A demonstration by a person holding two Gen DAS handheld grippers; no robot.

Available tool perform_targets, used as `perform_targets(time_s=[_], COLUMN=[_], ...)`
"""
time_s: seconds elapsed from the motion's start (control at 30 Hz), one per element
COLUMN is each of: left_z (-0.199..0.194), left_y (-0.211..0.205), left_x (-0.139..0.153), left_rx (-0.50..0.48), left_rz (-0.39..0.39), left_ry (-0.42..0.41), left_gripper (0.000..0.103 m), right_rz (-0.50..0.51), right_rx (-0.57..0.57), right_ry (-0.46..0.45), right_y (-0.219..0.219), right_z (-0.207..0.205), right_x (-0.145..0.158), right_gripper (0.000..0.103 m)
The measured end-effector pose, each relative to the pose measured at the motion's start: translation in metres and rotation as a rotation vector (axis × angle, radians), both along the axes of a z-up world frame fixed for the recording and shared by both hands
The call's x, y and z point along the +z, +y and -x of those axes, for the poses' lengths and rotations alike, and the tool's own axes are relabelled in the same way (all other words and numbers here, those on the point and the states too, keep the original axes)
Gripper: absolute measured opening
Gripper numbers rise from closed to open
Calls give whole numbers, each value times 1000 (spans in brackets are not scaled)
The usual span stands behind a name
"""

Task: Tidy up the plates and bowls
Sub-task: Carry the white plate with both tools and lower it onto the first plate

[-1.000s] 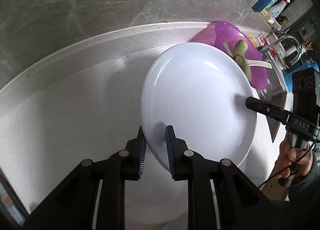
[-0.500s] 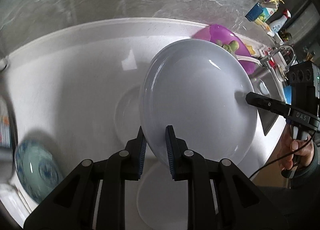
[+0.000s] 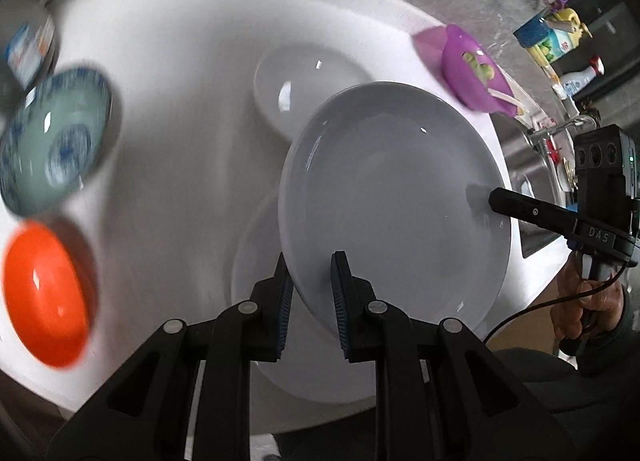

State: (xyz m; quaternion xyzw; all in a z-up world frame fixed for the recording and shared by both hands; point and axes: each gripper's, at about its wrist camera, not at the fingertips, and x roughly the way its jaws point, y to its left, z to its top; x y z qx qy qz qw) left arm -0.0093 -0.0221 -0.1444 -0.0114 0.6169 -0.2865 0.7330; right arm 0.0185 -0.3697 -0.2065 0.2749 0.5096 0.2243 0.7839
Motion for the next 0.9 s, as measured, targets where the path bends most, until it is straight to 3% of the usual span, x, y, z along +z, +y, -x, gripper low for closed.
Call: perform_targets(time_s=[0.2,0.47,0.63,0.9], left_z=[35,58,43,42], left_y=[19,12,-20,-15], left_x=[-15,-34,-58,-75], left_rx=[29,19,13,12], left_rz=[-15,-45,-61,-80], left_ry=[11,6,22,33], left_gripper=[17,17,17,17], right_rz=[21,50,53,77], right_rx=[44,60,60,77], right_ry=[34,59,91,122], right_y=[9,13,11,15], right_z=[15,22,20,18], right_x=[-18,-35,-51,-73], right_gripper=[13,12,12,12])
